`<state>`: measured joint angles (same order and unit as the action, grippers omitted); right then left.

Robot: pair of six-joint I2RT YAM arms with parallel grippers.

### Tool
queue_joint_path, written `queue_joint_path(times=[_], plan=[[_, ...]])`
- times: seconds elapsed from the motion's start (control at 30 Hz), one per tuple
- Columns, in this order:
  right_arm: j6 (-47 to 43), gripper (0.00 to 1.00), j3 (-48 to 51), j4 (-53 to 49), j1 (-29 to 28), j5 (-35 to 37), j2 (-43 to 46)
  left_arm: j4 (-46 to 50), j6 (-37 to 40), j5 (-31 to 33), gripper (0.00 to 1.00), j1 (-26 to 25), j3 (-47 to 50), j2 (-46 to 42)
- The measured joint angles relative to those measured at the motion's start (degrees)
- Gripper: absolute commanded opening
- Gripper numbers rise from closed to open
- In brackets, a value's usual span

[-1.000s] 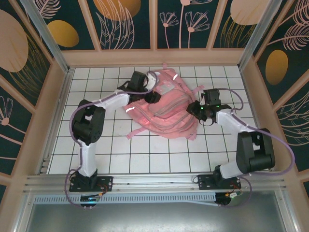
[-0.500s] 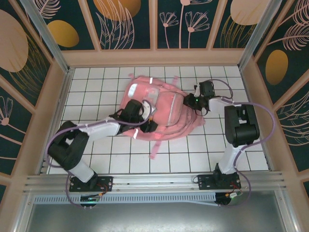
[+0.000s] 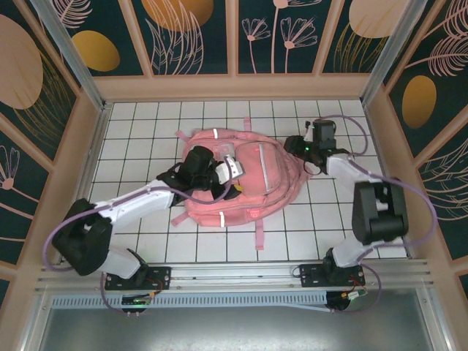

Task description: Pack books, pencil case, and school supplies into a backpack

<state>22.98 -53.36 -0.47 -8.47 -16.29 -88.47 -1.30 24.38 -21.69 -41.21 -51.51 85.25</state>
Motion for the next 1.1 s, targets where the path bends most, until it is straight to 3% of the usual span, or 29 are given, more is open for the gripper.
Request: queue_joint_path(times=[0.27,0.4,0.43,0.53,0.67,1.0,1.07,1.1], plan=[[1.0,0.45,15.1,-5.8,0.0,2.7,22.9,-3.4,7.6,2.6,0.69,-5.2,-1.8,10.7],[3.7,0.41,21.7,-7.5,-4.7,-0.1,30.8,-3.6,9.4,5.7,0.66,-7.5,-5.1,15.3],[4.5,0.38,23.1,-7.7,-7.0,-0.5,32.3,-3.8,9.8,5.8,0.59,-8.0,-5.8,16.3],[5.7,0.32,26.6,-7.4,-14.1,-1.6,35.1,-5.0,9.3,7.2,0.17,-8.8,-5.9,17.4],[6.1,0.34,30.5,-5.3,-20.0,-2.0,35.3,-5.8,8.2,7.6,0.00,-9.0,-5.9,17.4],[4.3,0.41,30.7,3.3,-24.9,0.2,26.1,-3.8,3.6,-0.6,0.00,-7.9,-6.8,16.4],[4.0,0.39,30.7,4.9,-25.3,1.7,24.3,-3.0,2.1,-2.4,0.00,-7.4,-7.6,16.4],[3.9,0.31,30.7,5.7,-25.4,2.4,23.6,-2.8,1.5,-3.0,0.00,-7.1,-7.6,16.4]])
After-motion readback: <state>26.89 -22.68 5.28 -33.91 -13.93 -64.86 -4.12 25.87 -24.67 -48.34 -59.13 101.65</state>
